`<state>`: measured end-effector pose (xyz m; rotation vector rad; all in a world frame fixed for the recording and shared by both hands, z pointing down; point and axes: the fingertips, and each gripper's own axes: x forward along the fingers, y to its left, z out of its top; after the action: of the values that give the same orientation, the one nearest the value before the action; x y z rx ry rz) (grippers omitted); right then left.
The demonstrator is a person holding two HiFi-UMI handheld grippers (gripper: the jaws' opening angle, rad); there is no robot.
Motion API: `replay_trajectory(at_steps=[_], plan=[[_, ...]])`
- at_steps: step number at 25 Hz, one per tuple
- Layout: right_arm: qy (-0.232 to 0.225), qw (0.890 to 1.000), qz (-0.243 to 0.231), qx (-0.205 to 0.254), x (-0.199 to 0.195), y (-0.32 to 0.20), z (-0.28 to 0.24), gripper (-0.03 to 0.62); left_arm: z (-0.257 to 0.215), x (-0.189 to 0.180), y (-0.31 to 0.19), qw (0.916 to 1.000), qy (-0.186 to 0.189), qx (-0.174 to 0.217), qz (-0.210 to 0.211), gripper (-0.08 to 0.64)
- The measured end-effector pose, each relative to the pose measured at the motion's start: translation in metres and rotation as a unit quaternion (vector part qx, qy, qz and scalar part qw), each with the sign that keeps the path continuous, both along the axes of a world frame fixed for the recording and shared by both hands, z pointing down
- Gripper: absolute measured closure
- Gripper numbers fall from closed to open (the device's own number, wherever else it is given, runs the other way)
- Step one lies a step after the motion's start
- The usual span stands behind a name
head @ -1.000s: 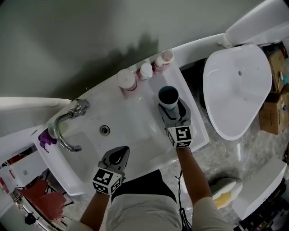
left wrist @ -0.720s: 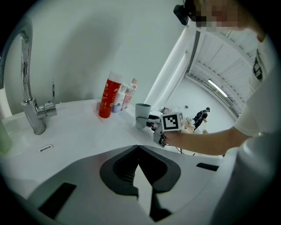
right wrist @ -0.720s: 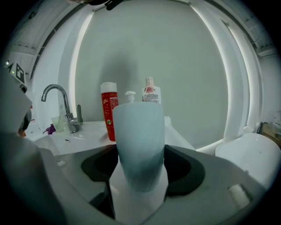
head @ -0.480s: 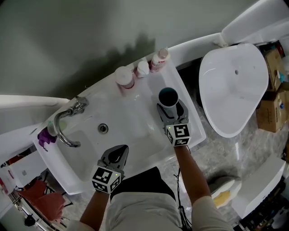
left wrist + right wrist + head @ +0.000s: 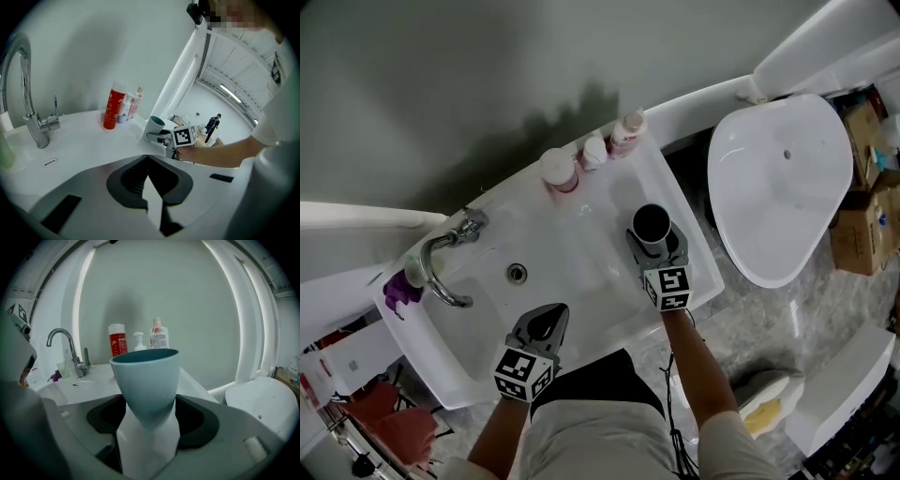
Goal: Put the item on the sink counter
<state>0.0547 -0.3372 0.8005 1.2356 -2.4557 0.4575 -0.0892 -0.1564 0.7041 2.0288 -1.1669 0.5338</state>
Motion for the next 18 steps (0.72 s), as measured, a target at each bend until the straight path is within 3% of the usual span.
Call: replay_trajectory(at_steps=[9,18], plan=[[0.005,0.999,0.004,-0.037,0.007,0.004,0.008,0.252,-0.009,-0.009,0.0,1.0,0.003,0.002,-0.005,0.552],[0.004,0.998,0.01,-0.055,0.014,0.02,-0.018,0.238,-0.03,-0.021,0.003,0.9998,0.008,0.016,-0.003,0.552]])
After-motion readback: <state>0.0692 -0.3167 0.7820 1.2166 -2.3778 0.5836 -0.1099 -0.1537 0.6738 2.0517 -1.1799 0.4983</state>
